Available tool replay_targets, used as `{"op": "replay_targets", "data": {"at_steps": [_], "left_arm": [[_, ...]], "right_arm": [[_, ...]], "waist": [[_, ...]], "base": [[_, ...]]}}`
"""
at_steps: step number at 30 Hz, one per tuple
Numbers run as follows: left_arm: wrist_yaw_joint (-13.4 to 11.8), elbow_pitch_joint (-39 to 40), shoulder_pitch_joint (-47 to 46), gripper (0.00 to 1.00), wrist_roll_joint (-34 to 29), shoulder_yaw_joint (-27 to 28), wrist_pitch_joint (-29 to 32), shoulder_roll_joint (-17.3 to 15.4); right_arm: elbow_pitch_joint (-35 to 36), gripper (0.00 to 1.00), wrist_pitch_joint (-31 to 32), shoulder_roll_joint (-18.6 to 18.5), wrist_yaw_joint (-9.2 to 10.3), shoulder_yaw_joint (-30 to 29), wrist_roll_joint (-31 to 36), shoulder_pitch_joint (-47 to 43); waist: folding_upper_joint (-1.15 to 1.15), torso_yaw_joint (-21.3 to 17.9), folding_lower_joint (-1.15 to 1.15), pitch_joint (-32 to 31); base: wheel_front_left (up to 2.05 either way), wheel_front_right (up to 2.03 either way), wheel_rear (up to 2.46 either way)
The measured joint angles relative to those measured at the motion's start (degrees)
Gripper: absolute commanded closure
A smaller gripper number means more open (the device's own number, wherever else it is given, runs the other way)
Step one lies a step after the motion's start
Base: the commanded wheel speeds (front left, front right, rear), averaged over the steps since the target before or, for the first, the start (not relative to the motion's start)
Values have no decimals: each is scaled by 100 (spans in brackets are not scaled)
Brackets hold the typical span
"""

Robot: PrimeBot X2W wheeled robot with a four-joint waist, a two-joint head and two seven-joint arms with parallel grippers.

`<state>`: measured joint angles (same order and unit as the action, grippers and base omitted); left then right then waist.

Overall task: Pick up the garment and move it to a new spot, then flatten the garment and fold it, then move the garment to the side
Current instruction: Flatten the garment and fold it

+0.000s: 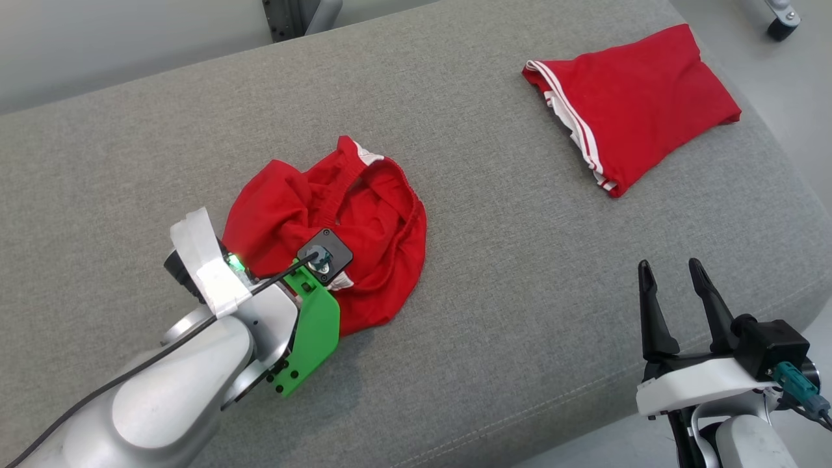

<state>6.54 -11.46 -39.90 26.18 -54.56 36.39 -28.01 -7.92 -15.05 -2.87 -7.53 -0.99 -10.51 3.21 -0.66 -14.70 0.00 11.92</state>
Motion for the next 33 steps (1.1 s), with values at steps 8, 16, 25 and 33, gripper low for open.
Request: {"op": "replay_targets", "data": {"at_steps": [8, 16, 25, 33], "left_arm": [[-9, -255, 126, 100, 337, 127, -320, 211], [-216, 300, 306, 100, 2039, 1202, -832, 1169], [-1293, 559, -129, 100, 3318, 2704, -1602, 2349], [-2108, 127, -673, 100, 3488, 3651, -3072, 2501]], "right_arm": [[-1, 0, 0, -1, 0, -62, 22, 13], [-31, 0, 0, 0, 0, -44, 73, -4], [-69, 0, 0, 1, 0, 35, 57, 7], [-77, 0, 0, -2, 0, 76, -63, 48]], "waist": [[0, 139, 0, -13], [0, 321, 0, -133], [0, 401, 0, -224], [0, 285, 0, -179]], "base": [[0, 0, 0], [0, 0, 0], [0, 0, 0], [0, 0, 0]]}}
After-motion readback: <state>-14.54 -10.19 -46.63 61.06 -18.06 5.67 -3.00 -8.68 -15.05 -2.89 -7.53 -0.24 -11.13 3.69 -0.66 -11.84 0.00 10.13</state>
